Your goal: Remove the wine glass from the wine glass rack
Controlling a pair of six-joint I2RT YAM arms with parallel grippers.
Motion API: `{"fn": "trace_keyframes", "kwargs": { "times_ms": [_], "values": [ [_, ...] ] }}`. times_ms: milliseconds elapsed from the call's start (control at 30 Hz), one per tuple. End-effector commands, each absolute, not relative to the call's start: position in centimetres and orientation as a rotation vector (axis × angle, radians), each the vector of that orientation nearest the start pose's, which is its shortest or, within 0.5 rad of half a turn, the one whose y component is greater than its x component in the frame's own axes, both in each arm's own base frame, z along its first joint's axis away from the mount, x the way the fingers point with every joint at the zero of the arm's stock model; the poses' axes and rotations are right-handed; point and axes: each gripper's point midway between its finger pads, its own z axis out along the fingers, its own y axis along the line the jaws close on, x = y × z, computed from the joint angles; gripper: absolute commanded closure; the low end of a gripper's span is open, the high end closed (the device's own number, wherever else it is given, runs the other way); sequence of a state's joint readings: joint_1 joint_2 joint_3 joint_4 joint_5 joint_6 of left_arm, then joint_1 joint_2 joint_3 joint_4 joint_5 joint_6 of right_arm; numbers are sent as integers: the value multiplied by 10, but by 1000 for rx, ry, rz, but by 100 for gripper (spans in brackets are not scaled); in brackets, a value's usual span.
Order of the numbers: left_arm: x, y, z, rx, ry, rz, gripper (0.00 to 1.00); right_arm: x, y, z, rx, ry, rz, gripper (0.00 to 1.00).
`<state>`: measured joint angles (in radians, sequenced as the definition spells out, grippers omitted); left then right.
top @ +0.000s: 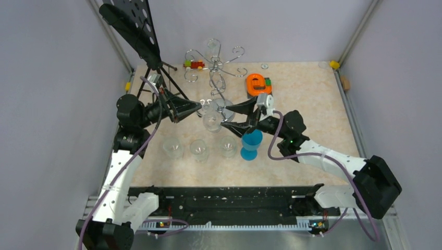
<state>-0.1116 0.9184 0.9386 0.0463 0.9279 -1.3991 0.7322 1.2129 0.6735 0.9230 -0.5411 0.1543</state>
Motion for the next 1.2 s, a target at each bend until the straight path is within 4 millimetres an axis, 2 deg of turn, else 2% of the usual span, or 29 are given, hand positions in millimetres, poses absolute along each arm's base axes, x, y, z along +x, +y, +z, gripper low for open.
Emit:
{"fn": "trace_keyframes", "kwargs": {
  "times_ms": [0, 133, 267, 400, 467, 567, 767, 800, 867, 933, 967, 1033, 1167],
  "values": [
    [212, -196, 424, -119, 1760, -1849, 100, 194, 350, 379, -996, 734, 1097, 38],
    [214, -197, 414, -116, 1795, -1821, 100, 191, 364, 379, -1042, 709, 1129, 37],
    [210, -199, 413, -85, 1801, -1825, 100, 195, 379, 373, -1069, 735, 1162, 37],
    [207, -200, 415, -62, 1796, -1824, 100, 196, 390, 367, -1080, 751, 1186, 42],
    [206, -200, 415, -57, 1796, -1822, 100, 197, 393, 367, -1078, 759, 1194, 49],
    [206, -200, 412, -57, 1805, -1820, 100, 199, 395, 372, -1052, 778, 1229, 69],
    [206, -199, 414, -57, 1787, -1818, 100, 202, 393, 385, -972, 778, 1261, 100],
    [205, -199, 415, -56, 1780, -1816, 92, 204, 391, 387, -950, 776, 1254, 100],
    [203, -198, 422, -42, 1749, -1804, 63, 206, 385, 393, -895, 769, 1242, 100],
    [202, -196, 427, -32, 1719, -1776, 41, 206, 375, 403, -825, 749, 1234, 100],
    [201, -195, 430, -29, 1704, -1759, 35, 206, 369, 409, -789, 734, 1233, 100],
    [201, -193, 432, -32, 1684, -1736, 31, 205, 355, 422, -700, 711, 1234, 100],
    [207, -188, 430, -97, 1656, -1693, 29, 204, 318, 451, -470, 652, 1246, 100]
  ]
}}
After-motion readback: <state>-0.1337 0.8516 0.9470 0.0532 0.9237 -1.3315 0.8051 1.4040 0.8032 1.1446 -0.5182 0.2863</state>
